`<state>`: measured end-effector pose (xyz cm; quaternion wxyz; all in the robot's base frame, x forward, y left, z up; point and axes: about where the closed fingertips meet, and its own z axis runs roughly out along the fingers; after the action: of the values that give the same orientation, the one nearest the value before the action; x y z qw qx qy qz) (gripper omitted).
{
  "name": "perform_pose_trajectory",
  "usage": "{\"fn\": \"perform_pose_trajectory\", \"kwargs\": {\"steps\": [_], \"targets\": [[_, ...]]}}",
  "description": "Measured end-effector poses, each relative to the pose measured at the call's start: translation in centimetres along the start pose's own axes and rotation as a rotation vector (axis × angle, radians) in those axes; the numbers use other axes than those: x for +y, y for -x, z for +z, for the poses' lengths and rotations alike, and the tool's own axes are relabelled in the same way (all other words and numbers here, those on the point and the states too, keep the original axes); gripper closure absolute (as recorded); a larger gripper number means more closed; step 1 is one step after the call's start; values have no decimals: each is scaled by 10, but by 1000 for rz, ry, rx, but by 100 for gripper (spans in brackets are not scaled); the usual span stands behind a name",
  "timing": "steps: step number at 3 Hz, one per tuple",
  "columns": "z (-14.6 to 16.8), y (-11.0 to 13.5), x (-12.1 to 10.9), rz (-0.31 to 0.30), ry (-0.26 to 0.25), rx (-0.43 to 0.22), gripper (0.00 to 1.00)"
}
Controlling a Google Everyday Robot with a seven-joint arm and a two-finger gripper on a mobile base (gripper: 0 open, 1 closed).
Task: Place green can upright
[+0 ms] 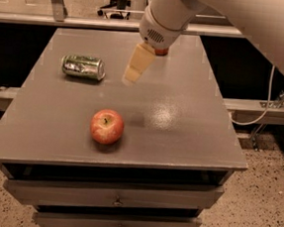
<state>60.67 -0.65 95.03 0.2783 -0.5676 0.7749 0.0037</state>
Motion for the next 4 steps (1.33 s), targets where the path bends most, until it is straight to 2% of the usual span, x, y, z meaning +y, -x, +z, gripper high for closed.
{"fn": "perform_pose_trajectory", "kwargs": {"steps": [1,2,3,4], "targets": [[31,18,-21,64,-44,-21,0],[53,41,-32,110,-50,-59,0],[72,69,-33,136,-23,-102,0],[94,95,-29,138,28,-140,0]]}}
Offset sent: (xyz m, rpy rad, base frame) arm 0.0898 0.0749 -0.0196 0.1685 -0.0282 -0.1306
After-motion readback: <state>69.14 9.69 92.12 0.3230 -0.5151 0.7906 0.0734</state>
